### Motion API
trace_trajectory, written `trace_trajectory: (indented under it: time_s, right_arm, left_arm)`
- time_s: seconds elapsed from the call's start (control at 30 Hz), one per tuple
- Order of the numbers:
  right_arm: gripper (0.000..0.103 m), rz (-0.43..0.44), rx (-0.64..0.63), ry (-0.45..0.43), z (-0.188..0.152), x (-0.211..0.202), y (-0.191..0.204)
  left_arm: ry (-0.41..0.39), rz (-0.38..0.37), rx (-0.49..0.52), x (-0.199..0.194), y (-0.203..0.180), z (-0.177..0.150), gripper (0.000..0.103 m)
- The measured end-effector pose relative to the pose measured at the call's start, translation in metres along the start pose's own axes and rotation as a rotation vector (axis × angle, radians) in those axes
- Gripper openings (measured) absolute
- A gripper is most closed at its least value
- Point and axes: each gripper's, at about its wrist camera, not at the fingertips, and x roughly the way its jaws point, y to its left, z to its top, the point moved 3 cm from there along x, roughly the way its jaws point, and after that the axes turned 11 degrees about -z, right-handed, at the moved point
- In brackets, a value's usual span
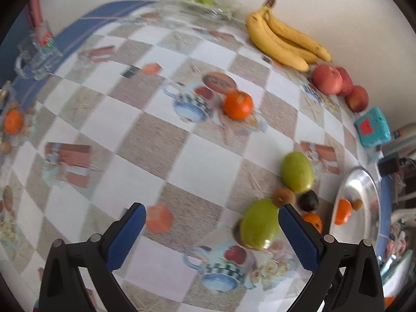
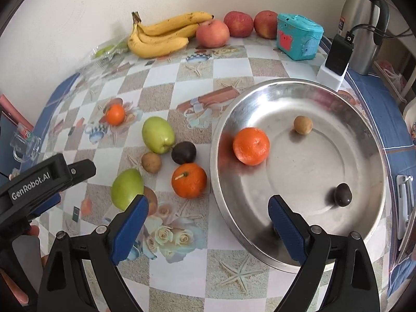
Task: Organize fruits
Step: 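Withdraw both open tools from the plate toward the loose fruit, then grasp the large green pear with the left tool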
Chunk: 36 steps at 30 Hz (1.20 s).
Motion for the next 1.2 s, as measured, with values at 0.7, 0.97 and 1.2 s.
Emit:
trace_trajectory:
  time_s: [0.7,0.97,1.2]
  right_arm:
    - [0.094,-0.077,0.015,0.041,-0.004,0.006,-0.020]
    - [0.093,-0.082,0.015,0.045,-0.004,0.007,-0.022]
    - [0.093,-0.086,0.012,0.049,-0.005,0.008,-0.021]
  left_arm:
    - [0.117,-0.049,0.114,0.042,-0.033,-0.017,0.083]
    - [0.130,-0.055,0.141,0.045,-0.039,-0.018,0.057]
    - [0.135,-0.072,0.147,0.045,-0.042,-0.019,0.042]
